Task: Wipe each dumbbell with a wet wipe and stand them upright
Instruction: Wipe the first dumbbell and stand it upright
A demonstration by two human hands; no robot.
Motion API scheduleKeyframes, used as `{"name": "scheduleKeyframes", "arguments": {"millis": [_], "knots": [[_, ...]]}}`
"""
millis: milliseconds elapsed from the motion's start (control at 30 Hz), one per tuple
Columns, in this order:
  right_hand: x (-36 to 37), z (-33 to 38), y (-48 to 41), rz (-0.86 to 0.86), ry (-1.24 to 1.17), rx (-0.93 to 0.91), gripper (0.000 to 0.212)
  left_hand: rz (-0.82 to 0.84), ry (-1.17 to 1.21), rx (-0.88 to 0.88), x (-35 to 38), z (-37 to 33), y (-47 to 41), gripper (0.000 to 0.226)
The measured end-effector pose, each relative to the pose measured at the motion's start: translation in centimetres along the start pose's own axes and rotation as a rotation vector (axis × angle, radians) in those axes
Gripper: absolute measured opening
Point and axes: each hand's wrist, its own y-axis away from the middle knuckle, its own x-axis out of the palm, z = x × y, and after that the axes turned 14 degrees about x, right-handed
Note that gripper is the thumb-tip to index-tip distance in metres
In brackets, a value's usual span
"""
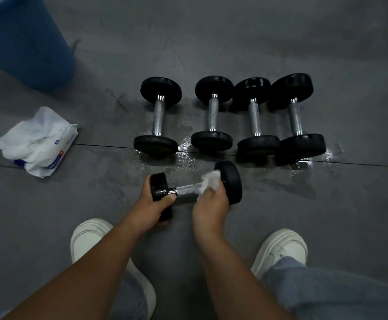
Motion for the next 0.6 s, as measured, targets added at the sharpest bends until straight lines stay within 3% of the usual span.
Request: {"name": "scheduleKeyframes", "arguments": {"millis": [67, 100, 167, 200, 333, 433, 500, 567, 600], "knots": [[-0.1, -0.2, -1.3, -0.087, 0.621, -0.501, 0.048, 0.003, -0.010, 0.010, 0.0, 0.1, 0.1, 0.062], [-0.4, -0.5, -2.2, -0.130, 0.914, -0.635, 0.050, 0.007, -0.011, 0.011, 0.0, 0.1, 0.2, 0.063], [-0.9, -1.5, -3.0, -0.169, 1.318, -0.671, 0.056, 0.019, 0.007, -0.009, 0.0, 0.0, 0.4, 0.063], [-1.2, -1.9, -2.7, -0.143, 1.408, -0.658, 0.060, 0.027, 0.018, -0.022, 0.0, -0.1, 0.4, 0.064], [-2.3, -2.4, -2.1, 0.074, 1.550, -0.856, 0.058, 0.040, 0.020, -0.045, -0.2, -0.2, 0.3, 0.068], [-2.1, -0.9, -2.5, 0.029, 1.487, -0.745, 0.061, 0.051, 0.011, -0.052, -0.2, -0.5, 0.1, 0.059], [-0.8, -1.2, -1.7, 0.216, 1.434, -0.765, 0.059, 0.042, -0.009, -0.034, -0.1, -0.7, 0.0, 0.052], [-0.2, -1.3, -1.6, 0.436, 1.391, -0.802, 0.050, 0.027, -0.065, 0.015, -0.2, -0.9, 0.0, 0.060], [-0.3, -0.8, -2.3, 0.407, 1.399, -0.791, 0.045, 0.028, -0.111, 0.026, -0.2, -0.9, -0.1, 0.068]]}}
